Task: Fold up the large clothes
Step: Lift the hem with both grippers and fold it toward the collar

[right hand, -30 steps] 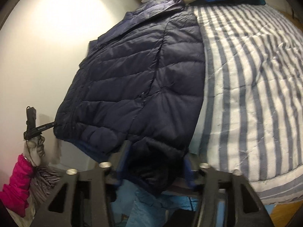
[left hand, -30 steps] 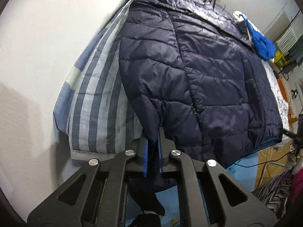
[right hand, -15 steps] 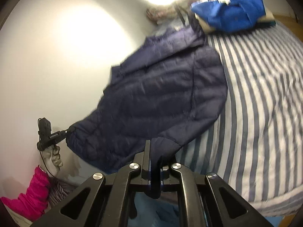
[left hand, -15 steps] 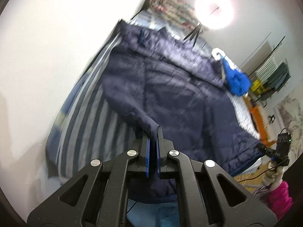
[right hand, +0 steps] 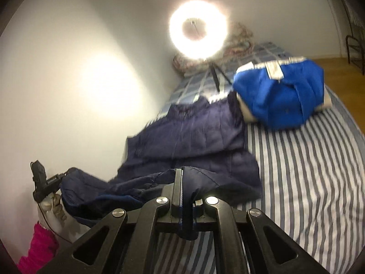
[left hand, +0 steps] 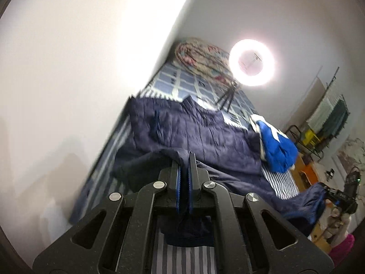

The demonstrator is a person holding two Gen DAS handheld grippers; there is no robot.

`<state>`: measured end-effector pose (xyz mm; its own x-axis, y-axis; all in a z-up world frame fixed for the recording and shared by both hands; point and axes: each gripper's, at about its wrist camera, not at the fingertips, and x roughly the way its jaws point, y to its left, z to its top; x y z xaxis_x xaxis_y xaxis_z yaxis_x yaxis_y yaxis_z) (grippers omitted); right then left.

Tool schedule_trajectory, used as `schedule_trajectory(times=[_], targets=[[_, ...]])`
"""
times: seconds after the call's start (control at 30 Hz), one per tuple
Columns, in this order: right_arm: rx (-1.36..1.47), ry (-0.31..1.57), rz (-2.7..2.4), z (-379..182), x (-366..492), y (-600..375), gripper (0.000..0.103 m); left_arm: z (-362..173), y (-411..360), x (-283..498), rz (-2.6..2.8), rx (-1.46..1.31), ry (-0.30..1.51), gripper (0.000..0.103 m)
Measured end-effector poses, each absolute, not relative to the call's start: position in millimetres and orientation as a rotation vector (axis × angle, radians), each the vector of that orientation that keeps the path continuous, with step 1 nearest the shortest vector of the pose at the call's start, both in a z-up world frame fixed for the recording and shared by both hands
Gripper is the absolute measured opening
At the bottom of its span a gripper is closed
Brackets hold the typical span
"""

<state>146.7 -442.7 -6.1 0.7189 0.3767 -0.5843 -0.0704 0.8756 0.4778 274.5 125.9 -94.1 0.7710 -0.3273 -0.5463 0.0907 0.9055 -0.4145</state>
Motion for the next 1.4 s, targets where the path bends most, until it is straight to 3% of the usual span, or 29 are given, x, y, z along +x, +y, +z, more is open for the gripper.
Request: schedule_trajectory(times=[0.5,0.8,1.0,1.4], targets=[[0.414,0.729,0.081,-27.3,325.6,-469.6,0.002,-110.8,80.0,442.0,-0.048,-0.194,0.588,0.002],[0.255,0.814,-0.01,-87.8,430.7,-463.5,0.002,-200.7,47.8,552.5,0.033,-0.044,0.698,0.002],[0.135,0.897,-0.048,-144.2,459.5,-454.6,0.002,-251.0,41.8,581.0,0.039,-0.012,0.767,0.003],[0.117,0.813,-0.028,-111.5,480.0,-461.2,0.002,-215.4,20.9,620.7,0.061,0.095,0.68,0.002]])
